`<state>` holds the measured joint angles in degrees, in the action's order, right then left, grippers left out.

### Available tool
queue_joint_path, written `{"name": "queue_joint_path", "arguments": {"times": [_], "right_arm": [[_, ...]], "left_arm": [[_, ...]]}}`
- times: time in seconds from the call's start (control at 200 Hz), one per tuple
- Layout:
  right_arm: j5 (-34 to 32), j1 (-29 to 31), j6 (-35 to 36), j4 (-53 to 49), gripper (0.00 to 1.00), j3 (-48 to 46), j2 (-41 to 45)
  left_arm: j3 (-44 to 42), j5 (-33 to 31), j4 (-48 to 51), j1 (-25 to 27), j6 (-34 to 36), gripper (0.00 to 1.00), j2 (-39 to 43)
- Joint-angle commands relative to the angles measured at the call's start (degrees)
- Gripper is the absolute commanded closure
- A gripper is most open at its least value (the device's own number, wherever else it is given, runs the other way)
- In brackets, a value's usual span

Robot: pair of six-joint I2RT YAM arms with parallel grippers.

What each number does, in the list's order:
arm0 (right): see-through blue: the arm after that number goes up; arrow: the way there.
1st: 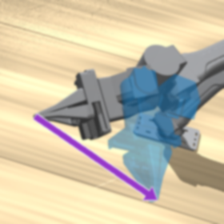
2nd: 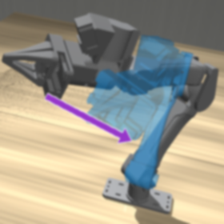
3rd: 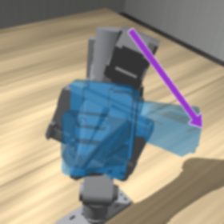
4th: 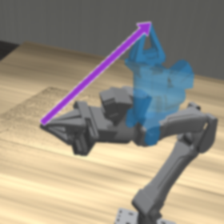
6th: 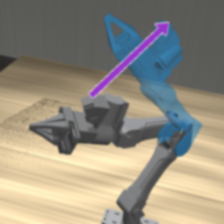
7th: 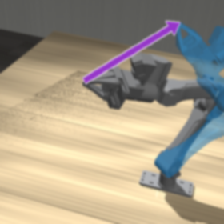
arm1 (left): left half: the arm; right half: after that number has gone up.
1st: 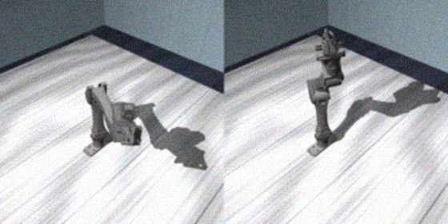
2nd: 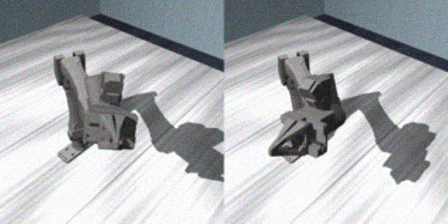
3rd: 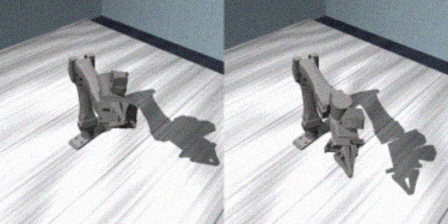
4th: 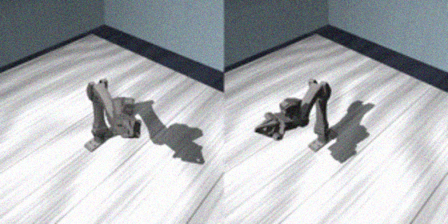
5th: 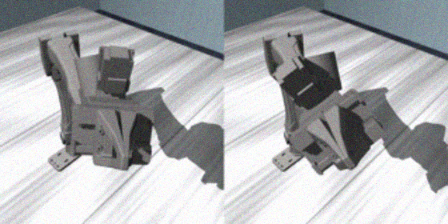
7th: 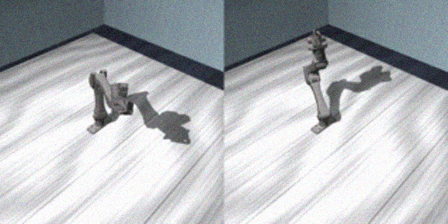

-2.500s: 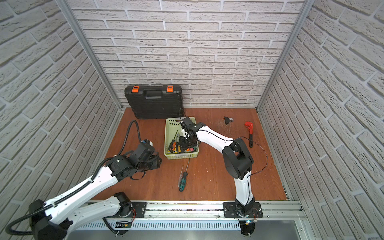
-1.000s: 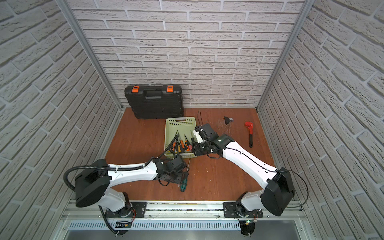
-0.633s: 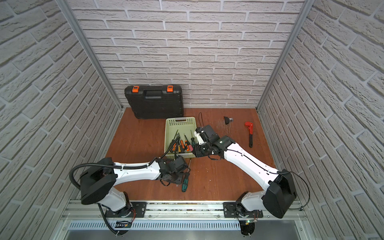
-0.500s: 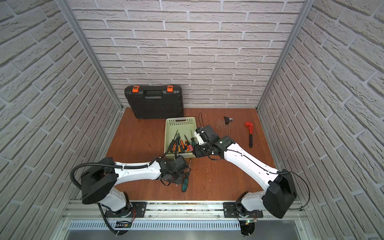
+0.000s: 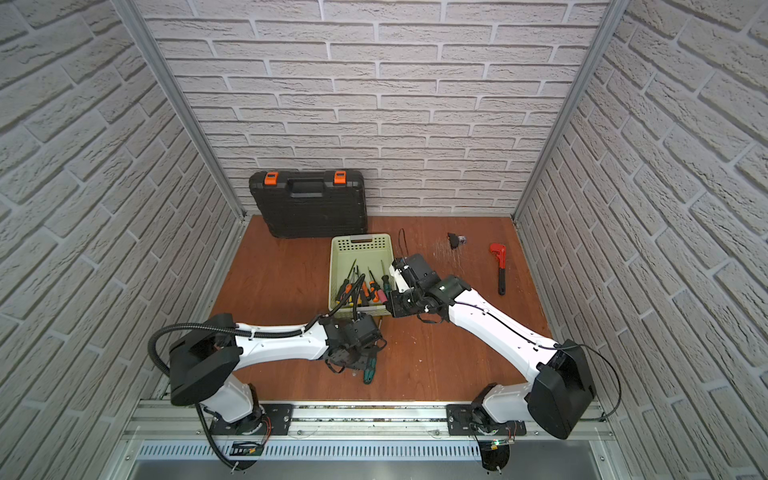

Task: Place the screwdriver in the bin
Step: 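Lift the clear-handled screwdriver with the left gripper and carry it into the basket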

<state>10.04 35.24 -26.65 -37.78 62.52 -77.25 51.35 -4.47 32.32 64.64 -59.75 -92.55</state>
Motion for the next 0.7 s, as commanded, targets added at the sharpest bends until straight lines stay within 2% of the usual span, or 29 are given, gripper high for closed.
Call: {"name": "queue_joint_path", "arguments": {"times": [0.0,0.195,0.42,0.535,0.695], "right_arm": [[0.3,-0.2,-0.8,3.3,0.71,-0.6,1.5],[-0.4,-0.2,-0.2,3.3,0.71,-0.1,1.7],[-4.0,-0.2,1.5,1.2,0.71,2.0,2.4],[-4.0,-0.2,1.7,1.7,0.71,3.1,2.0],[-3.2,-0.2,2.6,0.6,0.71,5.7,0.7]], "left_arm": [[-0.5,-1.9,6.3,0.3,-2.3,0.95,4.5],[-1.2,-0.7,11.7,2.0,-5.8,1.0,14.5],[0.4,-0.3,20.2,4.6,-9.5,1.0,27.6],[5.5,0.5,20.5,0.0,-4.7,0.97,28.6],[16.0,2.9,20.6,-7.9,5.3,0.97,22.7]]}}
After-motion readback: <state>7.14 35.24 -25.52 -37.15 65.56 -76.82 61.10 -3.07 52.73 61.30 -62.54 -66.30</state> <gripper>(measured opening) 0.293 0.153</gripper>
